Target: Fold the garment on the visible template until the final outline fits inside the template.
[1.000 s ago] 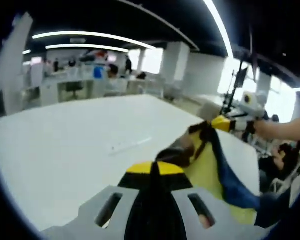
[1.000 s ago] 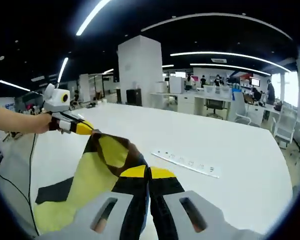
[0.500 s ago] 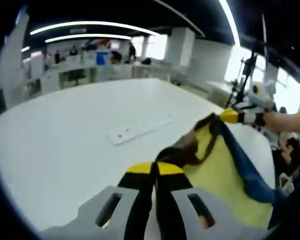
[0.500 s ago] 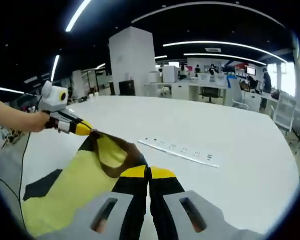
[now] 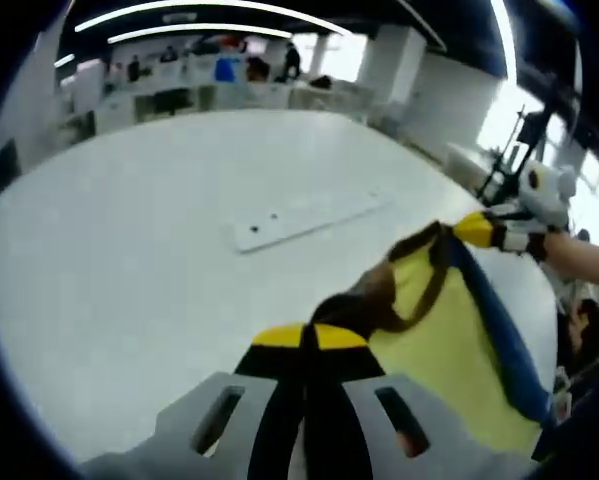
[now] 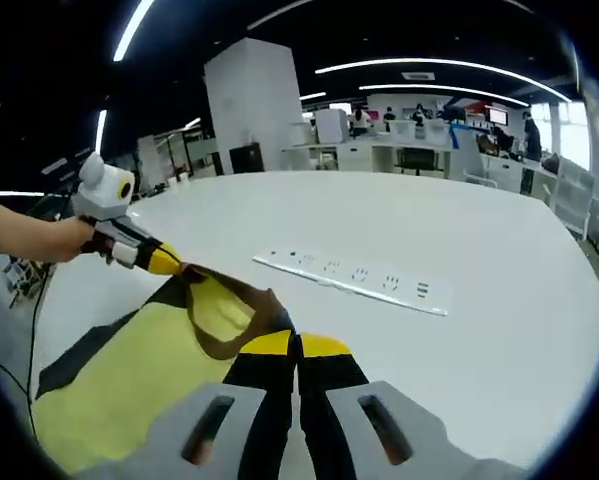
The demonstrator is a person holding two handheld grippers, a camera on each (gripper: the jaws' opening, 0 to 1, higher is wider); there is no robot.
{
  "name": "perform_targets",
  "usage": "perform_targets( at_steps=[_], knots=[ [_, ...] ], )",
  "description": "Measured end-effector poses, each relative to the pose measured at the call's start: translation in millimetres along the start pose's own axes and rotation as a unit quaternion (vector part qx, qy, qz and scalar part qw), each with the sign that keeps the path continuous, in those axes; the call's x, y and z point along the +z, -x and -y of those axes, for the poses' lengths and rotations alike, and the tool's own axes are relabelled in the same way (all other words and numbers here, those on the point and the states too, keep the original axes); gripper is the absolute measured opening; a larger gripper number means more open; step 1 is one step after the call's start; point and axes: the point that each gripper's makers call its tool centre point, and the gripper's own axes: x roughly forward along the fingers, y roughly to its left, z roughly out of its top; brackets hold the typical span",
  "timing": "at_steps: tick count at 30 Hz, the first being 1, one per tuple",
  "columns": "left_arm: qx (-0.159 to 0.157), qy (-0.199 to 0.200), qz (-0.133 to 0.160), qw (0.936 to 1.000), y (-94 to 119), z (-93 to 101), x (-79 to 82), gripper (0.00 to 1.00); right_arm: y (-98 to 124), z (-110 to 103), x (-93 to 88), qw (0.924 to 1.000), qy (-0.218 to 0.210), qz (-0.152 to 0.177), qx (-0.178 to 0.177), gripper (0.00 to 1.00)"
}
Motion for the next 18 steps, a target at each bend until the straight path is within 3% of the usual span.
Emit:
perform_targets(
  at_steps=[5,10,18],
  knots=[
    [0.009,0.007,-0.008,0.9999,-8.2,-4.8,-5.1,0.00,-12.7,5.9,-9.2,0.9999,-0.004,-0.015,0.000,0.01],
    [0.016,0.010,-0.017,0.9997,-13.6,-10.9,-12.1,0.00,-21.3,6.7,-14.2,0.9991,0.032,-0.029,0.001,0.01],
    [0.028,0.027,-0.022,0.9990,-18.5,-17.9,-15.8,0.00,-29.4,10.1,-13.3,0.9982,0.050,-0.033,-0.005,0.01]
  ],
)
